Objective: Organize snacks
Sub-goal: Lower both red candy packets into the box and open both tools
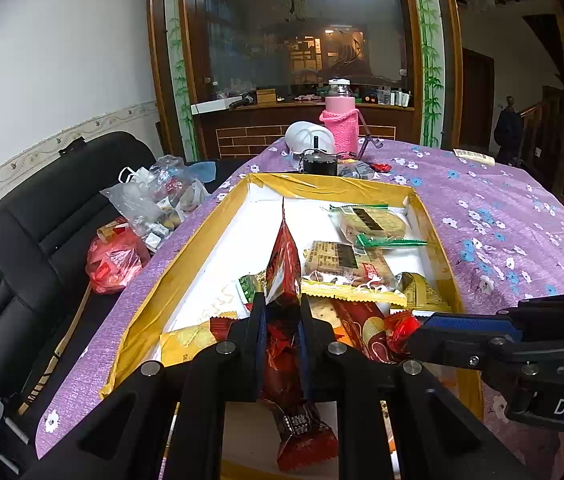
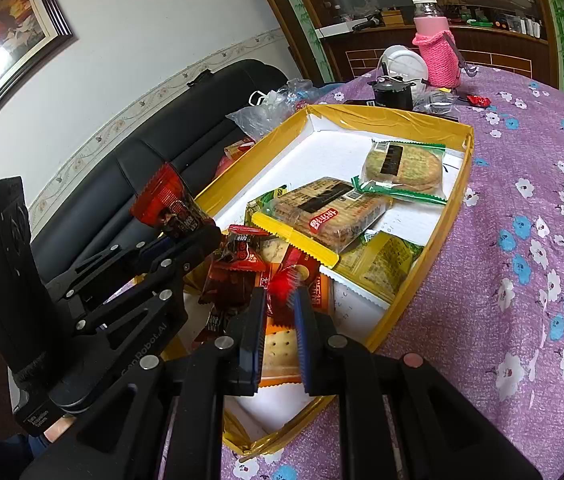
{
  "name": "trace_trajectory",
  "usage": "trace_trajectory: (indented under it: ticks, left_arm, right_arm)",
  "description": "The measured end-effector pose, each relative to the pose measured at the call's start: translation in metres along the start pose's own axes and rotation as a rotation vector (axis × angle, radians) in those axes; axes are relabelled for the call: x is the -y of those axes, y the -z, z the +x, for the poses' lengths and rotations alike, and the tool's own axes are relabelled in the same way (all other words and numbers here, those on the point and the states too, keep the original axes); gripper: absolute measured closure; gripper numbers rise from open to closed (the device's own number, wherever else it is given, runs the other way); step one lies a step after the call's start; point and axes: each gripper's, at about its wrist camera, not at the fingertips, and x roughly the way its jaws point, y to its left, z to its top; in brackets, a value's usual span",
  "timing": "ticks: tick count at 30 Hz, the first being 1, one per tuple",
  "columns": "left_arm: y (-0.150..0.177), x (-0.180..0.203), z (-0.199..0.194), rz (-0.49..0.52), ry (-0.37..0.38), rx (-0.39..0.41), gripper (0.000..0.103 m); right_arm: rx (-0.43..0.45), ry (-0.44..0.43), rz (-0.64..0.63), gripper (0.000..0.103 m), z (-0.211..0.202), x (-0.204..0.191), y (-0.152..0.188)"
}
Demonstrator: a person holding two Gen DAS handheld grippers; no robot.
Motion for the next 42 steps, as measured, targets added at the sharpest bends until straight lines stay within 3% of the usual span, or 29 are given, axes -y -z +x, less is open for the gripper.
trace_trajectory:
  ticks: [30,33,36,39,40,42]
  left_arm:
    - [0.003,-0.001,0.002,-0.003,-0.010,-0.001,0.090]
    - [0.001,-0.003,0.000,-0.008,-0.010,0.000,0.089]
    - [0.000,-0.005,-0.004,-0.014,-0.010,0.004,0.075]
    - [-0.002,-0.007,-0.010,-0.021,-0.016,0.022,0.041]
    - [-0.003,-0.007,-0.012,-0.025,-0.017,0.030,0.034]
    - [-0.004,-0.009,-0.016,-0.030,-0.018,0.043,0.034]
  right_arm:
    - [0.029,-0.005,-0.008,0.089,-0.006,-0.005,-0.002]
    - [0.035,-0.006,0.001,0.085,-0.009,-0.002,-0.003]
    - [0.050,-0.004,0.012,0.078,-0.014,-0.001,-0.004]
    - [0.064,-0.007,0.017,0.069,-0.020,0.000,-0.006]
    - [0.071,-0.005,0.015,0.068,-0.022,-0.001,-0.006]
    - [0.079,-0.002,0.013,0.067,-0.026,-0.001,-0.006]
